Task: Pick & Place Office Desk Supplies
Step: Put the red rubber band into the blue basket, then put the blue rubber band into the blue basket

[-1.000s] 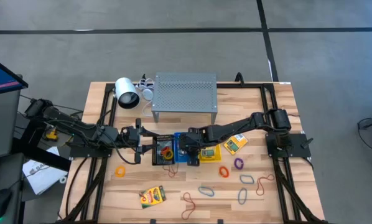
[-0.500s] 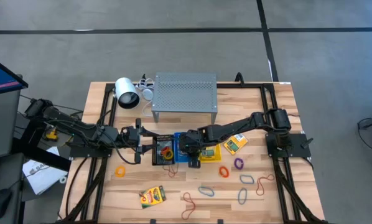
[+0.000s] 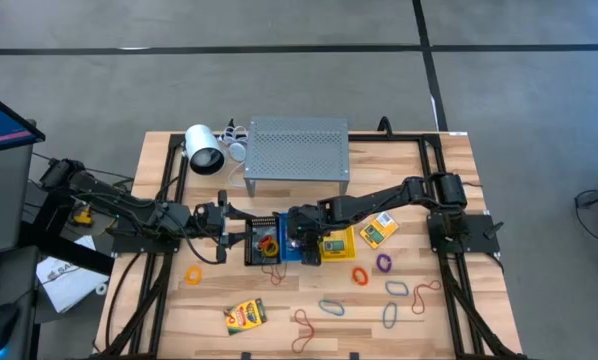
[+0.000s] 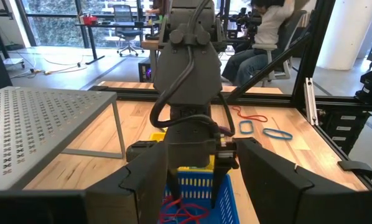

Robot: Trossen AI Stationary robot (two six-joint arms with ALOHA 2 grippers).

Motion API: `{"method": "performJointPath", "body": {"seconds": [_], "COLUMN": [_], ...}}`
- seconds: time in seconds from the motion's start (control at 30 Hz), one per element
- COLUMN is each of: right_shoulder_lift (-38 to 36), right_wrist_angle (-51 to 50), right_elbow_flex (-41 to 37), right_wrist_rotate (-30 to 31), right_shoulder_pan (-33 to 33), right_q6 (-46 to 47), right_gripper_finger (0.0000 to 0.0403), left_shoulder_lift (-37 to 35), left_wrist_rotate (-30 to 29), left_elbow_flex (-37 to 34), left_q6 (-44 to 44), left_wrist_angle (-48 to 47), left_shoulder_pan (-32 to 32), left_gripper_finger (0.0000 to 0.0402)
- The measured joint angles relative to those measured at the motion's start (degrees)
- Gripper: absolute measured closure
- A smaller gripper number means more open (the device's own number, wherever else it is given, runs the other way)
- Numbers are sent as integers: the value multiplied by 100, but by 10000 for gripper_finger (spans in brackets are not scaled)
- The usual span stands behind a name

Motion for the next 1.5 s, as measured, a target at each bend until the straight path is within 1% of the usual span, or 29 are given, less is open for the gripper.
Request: {"method": "performJointPath", "body": {"seconds": [0.1,0.23,0.3,0.47,0.57,0.83,0.93,1.07,1.17,1.3,1.43,1.5], "right_shoulder_lift": [-2,-2,-9,-10,-12,-12,-90,-411,-716,-1220,-1705,-1998], "right_wrist_angle": [-3,-308,-472,-785,-781,-835,-856,-837,-844,-837,-767,-522], "right_elbow_flex": [0,118,206,417,437,448,446,450,448,448,430,219], "right_wrist_rotate": [0,33,232,1032,1269,1305,1432,1801,1951,1965,1965,1965], "right_shoulder_pan": [0,36,76,202,249,245,282,377,455,595,802,926], "right_q6": [0,-17,-85,-332,-465,-606,-750,-929,-995,-1012,-998,-953], "right_gripper_finger": [151,148,148,148,148,148,148,148,148,148,148,148], "left_shoulder_lift": [0,0,0,0,0,0,0,0,2,1,1,-21], "left_wrist_rotate": [0,0,0,0,0,0,0,0,0,28,380,463], "left_elbow_flex": [0,0,0,0,2,2,2,2,4,4,4,4], "left_q6": [0,0,-2,-2,-2,-2,-2,-4,-22,-18,6,13], "left_wrist_angle": [0,0,0,-2,-2,-9,-57,-127,-188,-206,-205,-215], "left_shoulder_pan": [0,0,0,0,0,0,0,2,0,0,1,0], "left_gripper_finger": [211,211,211,211,211,211,211,211,211,211,211,211]}}
